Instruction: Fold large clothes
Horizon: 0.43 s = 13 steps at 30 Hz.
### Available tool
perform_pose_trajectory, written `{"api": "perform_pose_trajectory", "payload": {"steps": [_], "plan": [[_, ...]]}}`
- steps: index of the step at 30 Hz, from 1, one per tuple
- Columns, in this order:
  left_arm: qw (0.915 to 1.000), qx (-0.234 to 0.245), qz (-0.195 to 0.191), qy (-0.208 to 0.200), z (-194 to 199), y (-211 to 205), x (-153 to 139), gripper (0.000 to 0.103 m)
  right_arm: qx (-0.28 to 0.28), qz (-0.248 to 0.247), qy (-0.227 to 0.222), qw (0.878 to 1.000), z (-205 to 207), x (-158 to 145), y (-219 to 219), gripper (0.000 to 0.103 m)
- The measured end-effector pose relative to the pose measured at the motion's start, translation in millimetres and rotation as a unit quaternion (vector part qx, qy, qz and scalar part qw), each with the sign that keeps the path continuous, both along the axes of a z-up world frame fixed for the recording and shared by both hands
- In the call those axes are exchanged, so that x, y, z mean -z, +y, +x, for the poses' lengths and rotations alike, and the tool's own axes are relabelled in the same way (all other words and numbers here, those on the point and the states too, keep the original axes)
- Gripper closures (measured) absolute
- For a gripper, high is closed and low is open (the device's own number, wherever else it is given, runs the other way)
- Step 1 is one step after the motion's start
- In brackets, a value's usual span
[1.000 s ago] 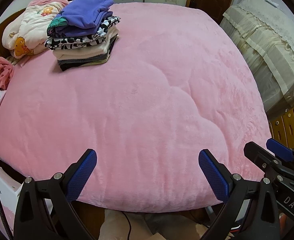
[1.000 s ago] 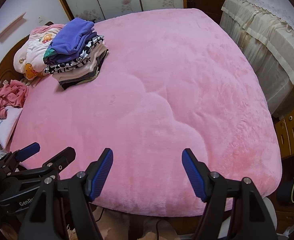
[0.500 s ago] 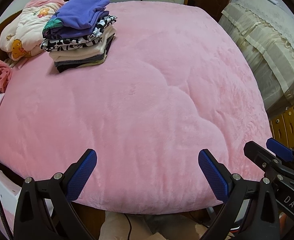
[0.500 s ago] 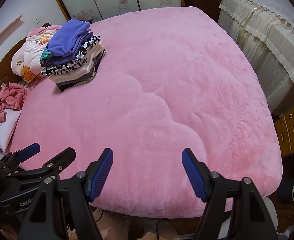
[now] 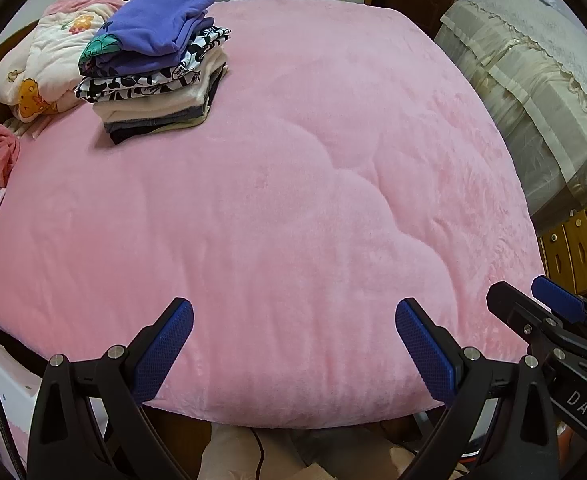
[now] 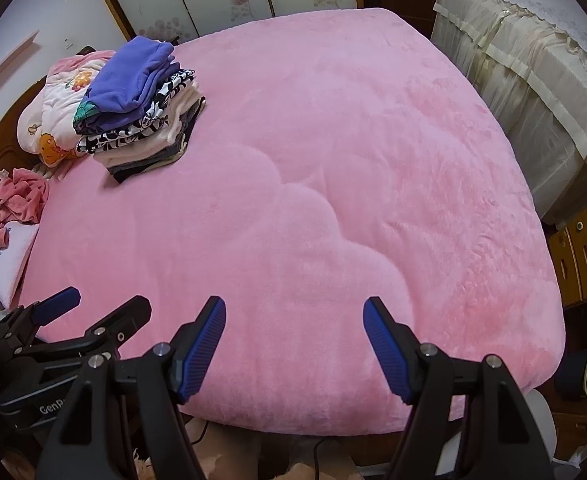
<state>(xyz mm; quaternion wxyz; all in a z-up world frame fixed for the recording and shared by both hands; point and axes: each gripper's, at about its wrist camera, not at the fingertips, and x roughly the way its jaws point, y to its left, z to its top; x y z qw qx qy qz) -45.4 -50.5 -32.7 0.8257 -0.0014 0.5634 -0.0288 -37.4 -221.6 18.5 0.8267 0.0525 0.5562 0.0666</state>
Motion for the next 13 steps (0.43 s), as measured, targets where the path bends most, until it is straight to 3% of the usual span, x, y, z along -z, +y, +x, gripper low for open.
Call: {"api": "perform_pose_trajectory", "payload": {"steps": [13], "plan": [[1.0, 0.004, -0.001, 0.007, 3.6, 1.1, 3.5, 0.003, 0.006, -0.004, 0.011, 1.0, 3.4, 4.0, 0.6, 0.031]]}}
